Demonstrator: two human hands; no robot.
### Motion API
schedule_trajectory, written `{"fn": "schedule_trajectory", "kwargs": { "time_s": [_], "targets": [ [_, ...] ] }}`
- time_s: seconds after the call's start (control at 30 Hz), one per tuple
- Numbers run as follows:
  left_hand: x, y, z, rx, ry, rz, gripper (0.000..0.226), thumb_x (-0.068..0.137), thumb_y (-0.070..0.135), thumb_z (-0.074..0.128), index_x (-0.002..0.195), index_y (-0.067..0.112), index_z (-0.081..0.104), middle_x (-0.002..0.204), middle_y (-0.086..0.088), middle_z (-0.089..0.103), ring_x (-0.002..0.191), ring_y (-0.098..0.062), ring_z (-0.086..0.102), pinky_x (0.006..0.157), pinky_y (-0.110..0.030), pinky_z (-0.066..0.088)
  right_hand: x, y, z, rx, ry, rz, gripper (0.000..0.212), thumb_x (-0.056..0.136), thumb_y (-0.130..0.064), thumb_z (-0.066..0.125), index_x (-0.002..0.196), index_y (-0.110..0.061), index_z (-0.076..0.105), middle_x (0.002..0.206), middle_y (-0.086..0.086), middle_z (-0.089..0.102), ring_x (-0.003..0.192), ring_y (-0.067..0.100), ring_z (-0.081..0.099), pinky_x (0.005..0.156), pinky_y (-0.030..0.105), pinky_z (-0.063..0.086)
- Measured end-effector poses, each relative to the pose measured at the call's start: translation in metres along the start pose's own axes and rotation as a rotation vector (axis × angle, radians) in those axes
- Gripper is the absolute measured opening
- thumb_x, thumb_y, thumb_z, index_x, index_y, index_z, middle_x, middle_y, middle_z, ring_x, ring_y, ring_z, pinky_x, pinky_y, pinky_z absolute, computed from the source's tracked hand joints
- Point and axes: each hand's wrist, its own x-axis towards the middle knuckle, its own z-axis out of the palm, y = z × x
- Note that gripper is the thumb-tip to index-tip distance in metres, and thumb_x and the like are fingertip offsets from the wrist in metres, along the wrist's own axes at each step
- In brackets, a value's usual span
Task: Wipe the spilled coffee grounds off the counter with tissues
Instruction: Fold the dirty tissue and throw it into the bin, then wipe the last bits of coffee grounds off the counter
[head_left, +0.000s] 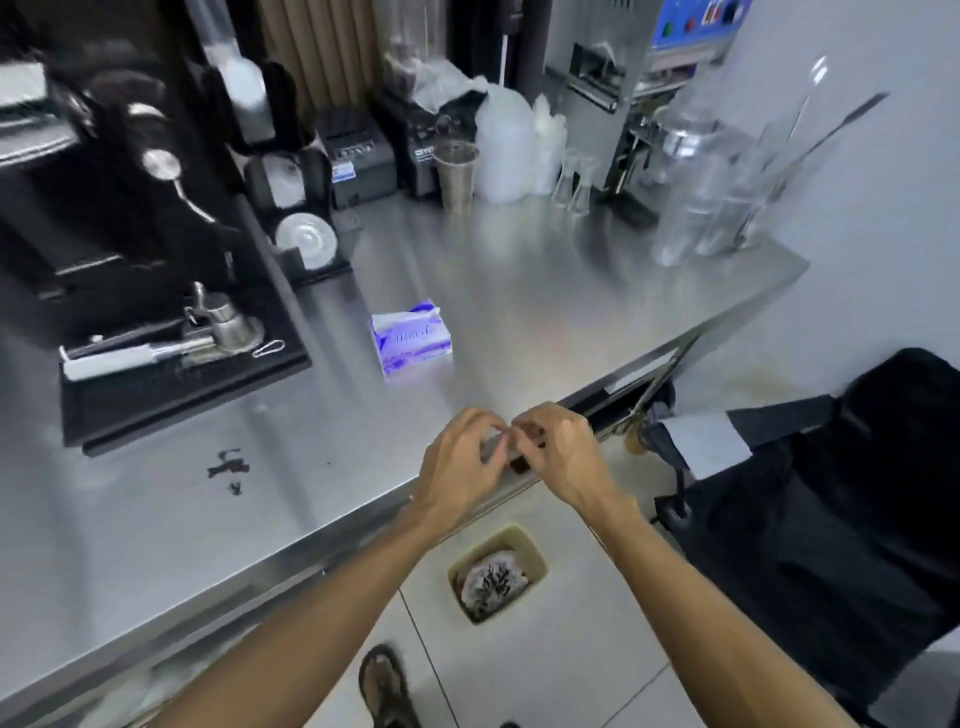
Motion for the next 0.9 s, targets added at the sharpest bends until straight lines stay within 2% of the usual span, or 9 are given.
{"fn": "schedule_trajectory", "kwargs": {
  "time_s": [0.13, 0.27, 0.4, 0.47, 0.53, 0.63, 0.73, 0.8, 0.9],
  "targets": [
    [0.027, -0.036, -0.034, 0.018, 0.104, -0.056, 0.032, 0.088, 0.03, 0.064, 0.119, 0.027, 0.056, 0.121, 0.006, 0.055, 0.099, -0.015, 0.057, 0.084, -0.035, 0.054, 0.047, -0.033, 0.014, -0.037, 0.016, -0.034, 0.017, 0.089, -0.023, 0.065, 0.1, -0.013, 0.072, 0.099, 0.002, 0.07, 0.086, 0.018, 0.063, 0.075, 0.028, 0.051],
    [0.061, -0.08, -0.07, 0.068, 0.181, -0.108, 0.062, 0.076, 0.039, 0.07, 0.131, 0.024, 0.046, 0.132, 0.004, 0.05, 0.114, -0.021, 0.047, 0.097, -0.03, 0.039, 0.099, -0.056, 0.037, -0.128, -0.008, -0.019, 0.026, 0.086, -0.024, 0.063, 0.108, -0.013, 0.069, 0.107, 0.006, 0.068, 0.097, 0.026, 0.057, 0.076, 0.034, 0.05],
    [0.102, -0.12, -0.093, 0.119, 0.059, -0.253, 0.101, 0.052, 0.069, 0.07, 0.133, 0.022, 0.034, 0.129, 0.001, 0.048, 0.12, -0.026, 0.047, 0.096, -0.042, 0.044, 0.152, -0.067, 0.063, -0.2, -0.128, -0.057, 0.049, 0.083, -0.031, 0.059, 0.129, -0.014, 0.056, 0.129, 0.012, 0.056, 0.113, 0.036, 0.051, 0.093, 0.044, 0.046],
    [0.117, -0.135, -0.097, 0.14, -0.07, -0.309, 0.133, 0.044, 0.077, 0.072, 0.148, 0.019, 0.011, 0.149, -0.005, 0.031, 0.137, -0.029, 0.03, 0.108, -0.046, 0.034, 0.176, -0.071, 0.073, -0.312, -0.244, -0.036, 0.061, 0.089, -0.044, 0.045, 0.146, -0.021, 0.038, 0.15, 0.011, 0.035, 0.131, 0.036, 0.034, 0.106, 0.047, 0.033],
    [0.13, -0.148, -0.097, 0.137, -0.141, -0.325, 0.146, 0.043, 0.077, 0.075, 0.151, 0.023, -0.006, 0.155, -0.004, 0.022, 0.142, -0.027, 0.02, 0.115, -0.045, 0.025, 0.196, -0.076, 0.08, -0.401, -0.312, -0.049, 0.061, 0.093, -0.048, 0.037, 0.149, -0.024, 0.031, 0.156, 0.01, 0.023, 0.138, 0.036, 0.022, 0.111, 0.046, 0.023],
    [0.143, -0.157, -0.097, 0.092, -0.188, -0.311, 0.134, 0.05, 0.07, 0.079, 0.153, 0.022, 0.008, 0.149, 0.0, 0.034, 0.141, -0.024, 0.023, 0.115, -0.039, 0.024, 0.217, -0.084, 0.087, -0.397, -0.329, -0.099, 0.04, 0.096, -0.034, 0.05, 0.134, -0.022, 0.052, 0.152, 0.006, 0.031, 0.14, 0.032, 0.021, 0.111, 0.041, 0.019],
    [0.145, -0.163, -0.097, 0.1, -0.21, -0.227, 0.097, 0.059, 0.062, 0.078, 0.14, 0.028, 0.037, 0.136, 0.004, 0.047, 0.131, -0.021, 0.038, 0.107, -0.032, 0.032, 0.226, -0.085, 0.091, -0.262, -0.323, -0.12, 0.028, 0.095, -0.029, 0.054, 0.117, -0.015, 0.064, 0.139, 0.003, 0.048, 0.132, 0.028, 0.034, 0.107, 0.039, 0.028],
    [0.144, -0.164, -0.099, 0.097, -0.218, -0.205, 0.082, 0.062, 0.058, 0.077, 0.133, 0.031, 0.045, 0.127, 0.002, 0.05, 0.123, -0.02, 0.043, 0.102, -0.031, 0.036, 0.227, -0.086, 0.087, -0.129, -0.308, -0.11, 0.028, 0.093, -0.029, 0.056, 0.112, -0.01, 0.064, 0.125, 0.005, 0.058, 0.12, 0.029, 0.049, 0.1, 0.039, 0.037],
    [0.145, -0.166, -0.103, 0.087, -0.237, -0.205, 0.075, 0.064, 0.051, 0.078, 0.129, 0.026, 0.049, 0.123, -0.001, 0.049, 0.118, -0.02, 0.044, 0.101, -0.032, 0.037, 0.229, -0.093, 0.071, 0.029, -0.21, -0.054, 0.026, 0.096, -0.03, 0.056, 0.104, -0.007, 0.064, 0.105, 0.006, 0.066, 0.094, 0.024, 0.058, 0.08, 0.022, 0.038]
  ]
}}
